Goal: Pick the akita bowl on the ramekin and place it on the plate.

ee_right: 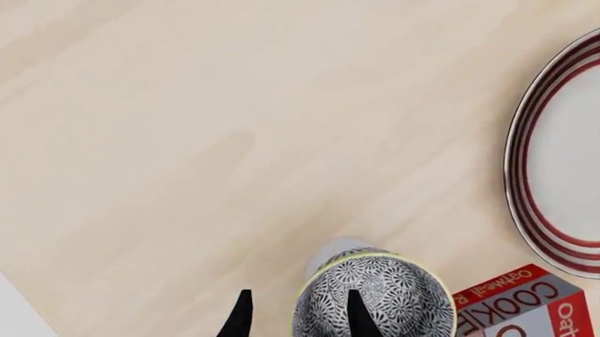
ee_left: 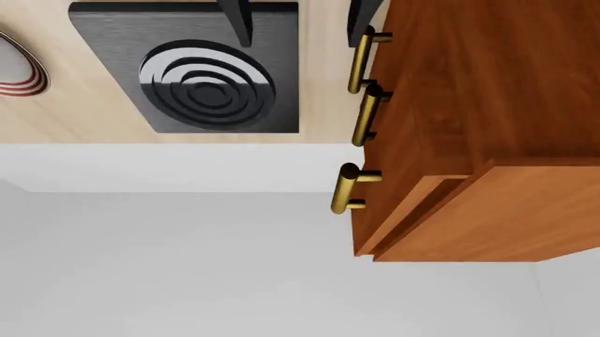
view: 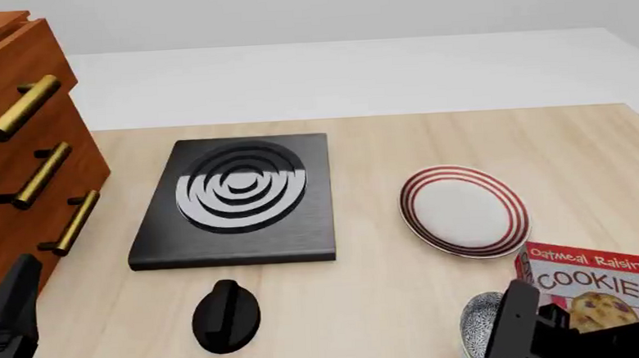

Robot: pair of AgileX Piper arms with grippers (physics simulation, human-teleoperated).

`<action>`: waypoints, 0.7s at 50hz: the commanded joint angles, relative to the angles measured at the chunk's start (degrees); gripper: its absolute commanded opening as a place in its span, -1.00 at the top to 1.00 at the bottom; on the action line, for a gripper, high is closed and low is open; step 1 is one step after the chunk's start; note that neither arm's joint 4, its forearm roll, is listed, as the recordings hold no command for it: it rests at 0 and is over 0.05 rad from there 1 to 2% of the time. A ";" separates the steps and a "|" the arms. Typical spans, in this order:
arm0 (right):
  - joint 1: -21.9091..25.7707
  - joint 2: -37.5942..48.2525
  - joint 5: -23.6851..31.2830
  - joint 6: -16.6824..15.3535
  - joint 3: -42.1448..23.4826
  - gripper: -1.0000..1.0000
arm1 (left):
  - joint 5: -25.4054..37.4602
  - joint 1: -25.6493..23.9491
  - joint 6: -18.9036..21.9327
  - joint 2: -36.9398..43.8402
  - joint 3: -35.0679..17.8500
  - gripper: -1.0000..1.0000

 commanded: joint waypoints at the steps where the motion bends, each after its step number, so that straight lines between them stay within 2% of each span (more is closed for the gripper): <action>1: -0.15 -0.12 0.36 -0.60 -0.49 -1.00 | 0.00 0.01 0.00 -0.01 0.00 -1.00; 4: -0.33 -0.91 1.47 -0.97 -1.12 -1.00 | 0.00 0.00 0.00 0.01 0.00 -1.00; 5: -1.61 -2.18 2.46 -2.27 -1.43 1.00 | 0.00 0.00 -0.01 -0.01 0.00 -1.00; 10: -2.60 -3.54 3.53 -3.42 -1.51 1.00 | 0.00 -0.01 0.00 0.00 0.00 -1.00; 17: -1.53 -3.90 5.23 -2.24 -2.89 1.00 | 0.00 0.00 -0.01 0.01 0.00 -1.00; 27: -3.11 -8.19 13.80 -4.36 -8.96 1.00 | 0.00 0.00 0.00 0.00 0.00 -1.00; 31: -3.35 -9.18 16.09 -3.97 -10.37 1.00 | 0.00 0.01 0.00 0.00 0.00 -1.00; 32: -5.18 -11.00 18.68 -5.97 -12.23 1.00 | 0.00 0.00 0.00 0.01 0.00 -1.00; 35: -6.47 -12.31 22.13 -7.51 -15.10 1.00 | 0.00 -0.01 0.00 0.00 0.00 -1.00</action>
